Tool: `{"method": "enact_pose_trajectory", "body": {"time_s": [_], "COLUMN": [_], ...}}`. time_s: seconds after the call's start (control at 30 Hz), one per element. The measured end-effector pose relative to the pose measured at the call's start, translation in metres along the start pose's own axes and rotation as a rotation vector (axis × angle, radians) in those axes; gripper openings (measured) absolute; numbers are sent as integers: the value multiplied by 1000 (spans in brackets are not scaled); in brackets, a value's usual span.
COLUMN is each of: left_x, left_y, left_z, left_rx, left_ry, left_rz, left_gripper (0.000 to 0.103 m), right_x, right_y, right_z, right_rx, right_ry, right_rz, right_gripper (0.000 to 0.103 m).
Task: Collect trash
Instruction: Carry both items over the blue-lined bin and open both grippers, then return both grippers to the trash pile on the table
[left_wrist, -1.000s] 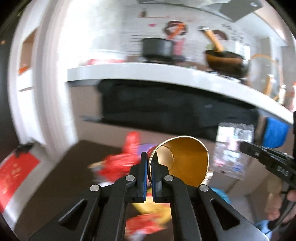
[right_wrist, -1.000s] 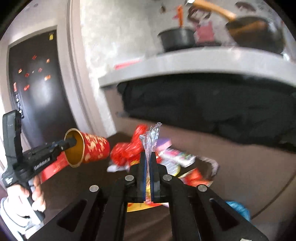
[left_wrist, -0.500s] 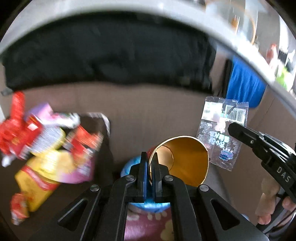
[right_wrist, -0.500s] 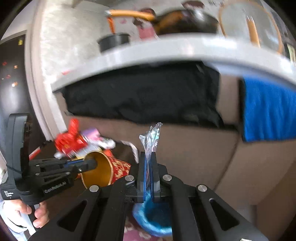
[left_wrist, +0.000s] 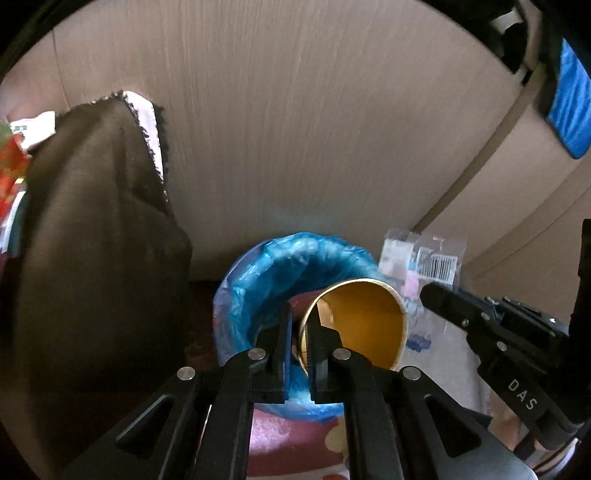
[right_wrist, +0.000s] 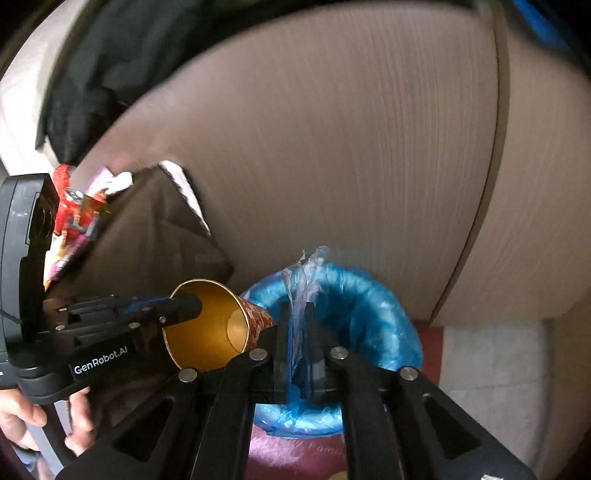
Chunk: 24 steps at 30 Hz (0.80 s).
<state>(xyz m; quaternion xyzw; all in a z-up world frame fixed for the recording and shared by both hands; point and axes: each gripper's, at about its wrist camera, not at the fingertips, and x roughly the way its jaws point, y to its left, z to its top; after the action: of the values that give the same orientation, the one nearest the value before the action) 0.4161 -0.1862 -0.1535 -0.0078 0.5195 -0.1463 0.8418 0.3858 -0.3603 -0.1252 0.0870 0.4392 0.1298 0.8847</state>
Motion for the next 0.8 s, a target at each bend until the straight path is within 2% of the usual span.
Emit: {"method": "enact_pose_trajectory", "body": {"time_s": [0.03, 0.1, 0.13, 0.2, 0.4, 0.53, 0.63, 0.73, 0.8], "left_x": [2, 8, 10, 7, -21, -64, -116, -166, -203], "left_y": [0, 2, 1, 1, -2, -11, -12, 3, 26], "left_z": [0, 4, 4, 2, 2, 2, 5, 5, 4], "left_rx": [-2, -15, -18, -20, -8, 23, 54, 54, 43], "left_ry": [3, 11, 13, 4, -26, -87, -188, -281, -336], "left_rz": [-1, -36, -45, -59, -103, -158, -182, -166, -128], "left_gripper": [15, 29, 32, 32, 32, 32, 32, 32, 32], "right_x": [7, 14, 17, 21, 23, 3, -22, -48, -63], "right_y": [-5, -11, -13, -19, -15, -5, 16, 47, 70], "right_z": [-1, -4, -4, -4, -3, 4, 13, 25, 33], "right_rx": [20, 50, 64, 89, 80, 68, 26, -32, -59], "right_ry": [13, 22, 21, 25, 25, -13, -64, -127, -164], "right_rz": [19, 24, 27, 45, 8, -6, -15, -10, 15], "right_gripper": [9, 14, 16, 18, 19, 19, 19, 19, 21]}}
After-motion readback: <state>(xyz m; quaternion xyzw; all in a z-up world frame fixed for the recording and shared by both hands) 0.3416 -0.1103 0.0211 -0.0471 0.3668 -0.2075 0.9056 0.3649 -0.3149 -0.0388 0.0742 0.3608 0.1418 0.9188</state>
